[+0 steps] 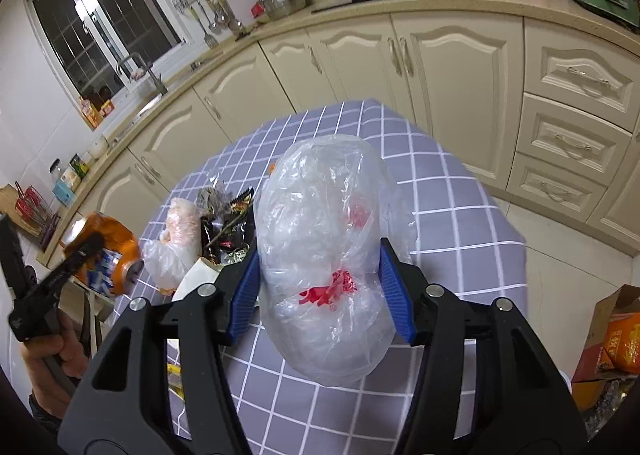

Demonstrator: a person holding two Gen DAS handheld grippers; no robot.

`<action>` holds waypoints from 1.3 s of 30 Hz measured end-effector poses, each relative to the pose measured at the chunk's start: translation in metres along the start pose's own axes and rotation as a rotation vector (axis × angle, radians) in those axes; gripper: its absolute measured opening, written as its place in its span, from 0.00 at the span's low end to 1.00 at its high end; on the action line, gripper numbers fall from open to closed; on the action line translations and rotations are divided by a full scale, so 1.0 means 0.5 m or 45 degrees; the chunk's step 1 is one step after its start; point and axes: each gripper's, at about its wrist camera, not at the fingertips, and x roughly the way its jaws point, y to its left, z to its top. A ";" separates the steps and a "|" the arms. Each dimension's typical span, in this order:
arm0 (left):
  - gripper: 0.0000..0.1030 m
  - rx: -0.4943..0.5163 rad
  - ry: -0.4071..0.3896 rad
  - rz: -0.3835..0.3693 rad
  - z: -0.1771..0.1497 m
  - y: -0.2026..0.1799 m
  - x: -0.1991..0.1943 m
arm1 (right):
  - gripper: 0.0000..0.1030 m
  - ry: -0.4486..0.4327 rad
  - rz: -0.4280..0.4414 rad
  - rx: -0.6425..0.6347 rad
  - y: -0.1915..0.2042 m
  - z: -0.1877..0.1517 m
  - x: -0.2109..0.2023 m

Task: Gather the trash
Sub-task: 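Carry the can and bag to the blue bin and release both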

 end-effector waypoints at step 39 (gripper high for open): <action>0.32 1.154 0.911 -0.938 -0.682 -1.073 0.204 | 0.64 0.123 -0.580 1.244 -0.756 -0.575 -0.284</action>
